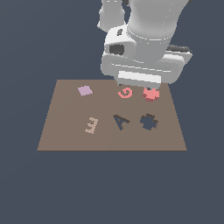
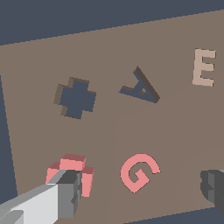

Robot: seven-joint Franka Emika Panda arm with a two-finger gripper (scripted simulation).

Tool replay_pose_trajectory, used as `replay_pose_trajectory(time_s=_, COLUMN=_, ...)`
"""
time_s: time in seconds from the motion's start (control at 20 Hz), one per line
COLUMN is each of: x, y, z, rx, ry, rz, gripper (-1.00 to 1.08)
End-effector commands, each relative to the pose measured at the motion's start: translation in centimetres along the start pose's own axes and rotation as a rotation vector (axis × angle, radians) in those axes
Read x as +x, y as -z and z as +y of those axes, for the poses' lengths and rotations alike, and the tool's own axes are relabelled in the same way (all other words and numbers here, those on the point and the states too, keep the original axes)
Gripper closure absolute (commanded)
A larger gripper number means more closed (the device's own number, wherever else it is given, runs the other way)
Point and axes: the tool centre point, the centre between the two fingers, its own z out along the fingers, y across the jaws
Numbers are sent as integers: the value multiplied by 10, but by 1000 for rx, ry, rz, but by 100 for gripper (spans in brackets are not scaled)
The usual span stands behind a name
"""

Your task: Insert a designated object into the corresponding slot on a board.

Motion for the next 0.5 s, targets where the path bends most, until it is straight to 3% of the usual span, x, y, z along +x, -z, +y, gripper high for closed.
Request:
replay_pose_trajectory(time_s=0.0, x=-13, y=-16, z=-16, rx=1, ry=-33, rz=-7, gripper=-92)
replay_pose_trajectory(time_s=0.45, x=-41, y=-58, z=-60, rx=3, ry=-116, rz=-24, gripper=-92)
